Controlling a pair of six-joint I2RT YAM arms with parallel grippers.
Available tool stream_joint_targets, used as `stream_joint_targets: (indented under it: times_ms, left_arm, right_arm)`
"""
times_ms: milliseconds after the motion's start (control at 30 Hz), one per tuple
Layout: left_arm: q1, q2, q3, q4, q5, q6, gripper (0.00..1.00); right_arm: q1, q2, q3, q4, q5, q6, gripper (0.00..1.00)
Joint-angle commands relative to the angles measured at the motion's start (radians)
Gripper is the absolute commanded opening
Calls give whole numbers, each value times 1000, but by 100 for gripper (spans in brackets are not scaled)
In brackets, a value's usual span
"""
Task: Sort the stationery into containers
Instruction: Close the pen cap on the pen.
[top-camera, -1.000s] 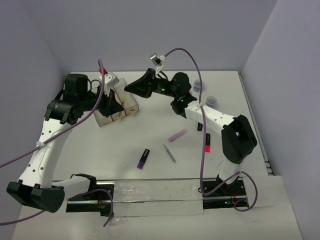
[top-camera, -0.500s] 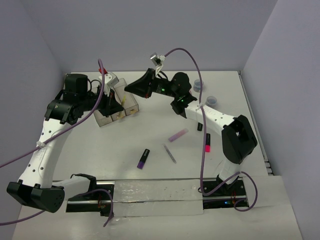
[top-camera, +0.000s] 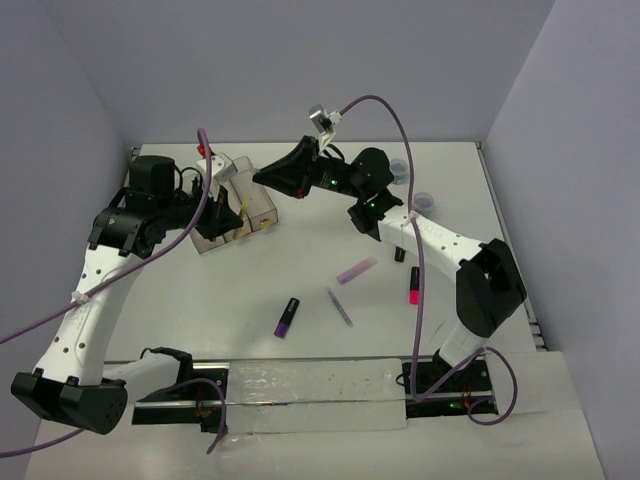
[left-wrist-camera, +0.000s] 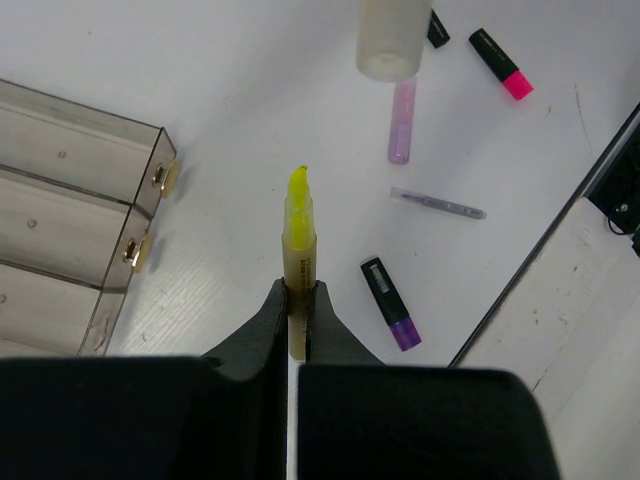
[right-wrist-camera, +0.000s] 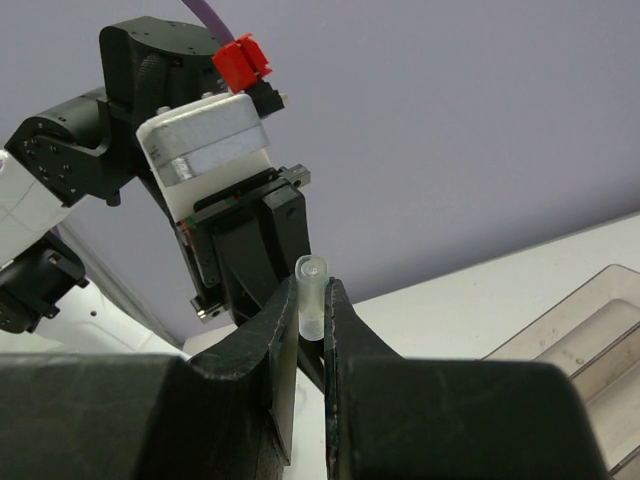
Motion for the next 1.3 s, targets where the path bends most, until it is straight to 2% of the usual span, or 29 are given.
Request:
stream_joint_targets:
  times_ms: [0,400,700,1267]
  left_arm:
    - [3,0,0,19,-53,24,0]
    - [3,-49,13,17,-62,18,0]
    - [3,-125,-57,-1,-50,38,0]
    - [3,-111,-45,25,-47,23,0]
  right_arm:
    - [16,-39,-31,106,5,10,0]
    - [81,10,-39,144,81,8,0]
    - [86,4,-70,159,131,17,0]
    - [84,32,-75,166,133,21,0]
